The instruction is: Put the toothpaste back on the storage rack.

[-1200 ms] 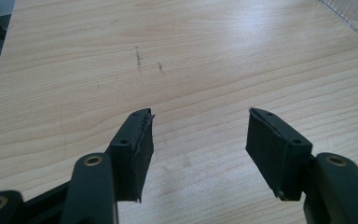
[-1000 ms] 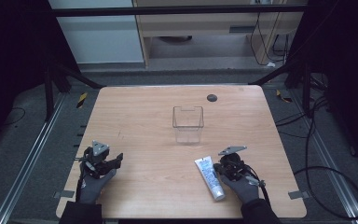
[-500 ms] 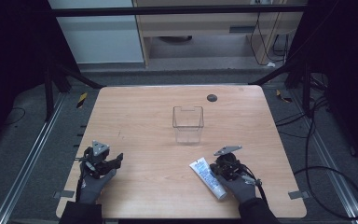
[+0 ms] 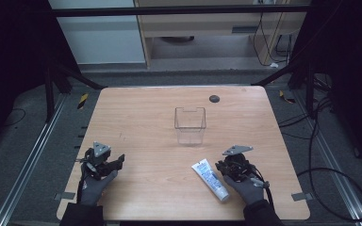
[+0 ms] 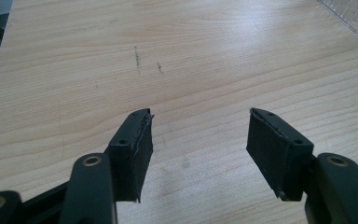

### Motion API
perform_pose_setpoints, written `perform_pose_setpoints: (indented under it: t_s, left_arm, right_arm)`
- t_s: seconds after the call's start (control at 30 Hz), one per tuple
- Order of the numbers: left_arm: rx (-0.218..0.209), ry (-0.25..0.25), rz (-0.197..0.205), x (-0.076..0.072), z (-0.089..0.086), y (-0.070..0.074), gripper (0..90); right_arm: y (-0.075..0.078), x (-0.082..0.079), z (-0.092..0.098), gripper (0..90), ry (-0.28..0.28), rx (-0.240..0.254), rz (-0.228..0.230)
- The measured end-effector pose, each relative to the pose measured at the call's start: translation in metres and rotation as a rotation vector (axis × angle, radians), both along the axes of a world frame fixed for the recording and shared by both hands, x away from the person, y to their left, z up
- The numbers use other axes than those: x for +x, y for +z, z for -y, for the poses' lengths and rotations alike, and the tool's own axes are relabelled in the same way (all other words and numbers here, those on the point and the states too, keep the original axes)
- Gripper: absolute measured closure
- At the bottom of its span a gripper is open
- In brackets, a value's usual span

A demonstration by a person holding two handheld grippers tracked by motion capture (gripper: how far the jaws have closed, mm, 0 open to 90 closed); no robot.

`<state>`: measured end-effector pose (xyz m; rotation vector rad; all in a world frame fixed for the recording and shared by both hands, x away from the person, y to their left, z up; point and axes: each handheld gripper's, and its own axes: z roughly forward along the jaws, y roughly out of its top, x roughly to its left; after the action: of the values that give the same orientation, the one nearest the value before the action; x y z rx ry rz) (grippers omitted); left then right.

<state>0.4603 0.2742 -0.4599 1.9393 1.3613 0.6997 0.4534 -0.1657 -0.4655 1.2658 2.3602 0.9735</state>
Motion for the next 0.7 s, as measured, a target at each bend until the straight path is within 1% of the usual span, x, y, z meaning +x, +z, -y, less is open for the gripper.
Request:
perform_pose_setpoints:
  t_s: [0.13, 0.17, 0.23, 0.27, 0.4, 0.43, 0.6, 0.67, 0.7]
  left_arm:
    - [-0.001, 0.001, -0.001, 0.001, 0.0, 0.0, 38.9]
    - [-0.001, 0.001, -0.001, 0.001, 0.0, -0.001, 38.8]
    - [0.0, 0.001, -0.002, 0.001, -0.001, -0.001, 38.8]
    - [-0.001, 0.001, -0.002, 0.001, -0.001, -0.001, 38.8]
    - [0.002, -0.002, -0.002, 0.001, 0.0, -0.001, 38.6]
    - [0.004, -0.003, -0.003, 0.001, 0.0, -0.001, 38.5]
    - [0.003, -0.004, -0.001, 0.001, -0.001, -0.001, 38.4]
    - [0.004, -0.003, 0.0, 0.001, -0.001, -0.001, 38.4]
    - [0.004, -0.003, -0.001, 0.001, -0.001, -0.001, 38.4]
  right_arm:
    - [0.01, -0.001, 0.002, 67.2, 0.001, 0.004, -0.011]
    - [0.015, -0.002, 0.003, 64.0, 0.004, 0.001, -0.019]
    - [0.018, -0.003, 0.002, 60.9, 0.005, -0.004, -0.018]
    - [0.018, -0.003, 0.002, 60.9, 0.005, -0.004, -0.018]
    - [0.024, -0.006, -0.002, 54.2, 0.014, -0.016, -0.026]
    - [0.027, -0.008, -0.006, 52.8, 0.021, -0.023, -0.023]
    - [0.03, -0.011, -0.015, 49.1, 0.043, -0.042, -0.03]
    - [0.032, -0.012, -0.022, 45.6, 0.046, -0.051, -0.051]
    - [0.032, -0.012, -0.022, 45.6, 0.046, -0.051, -0.051]
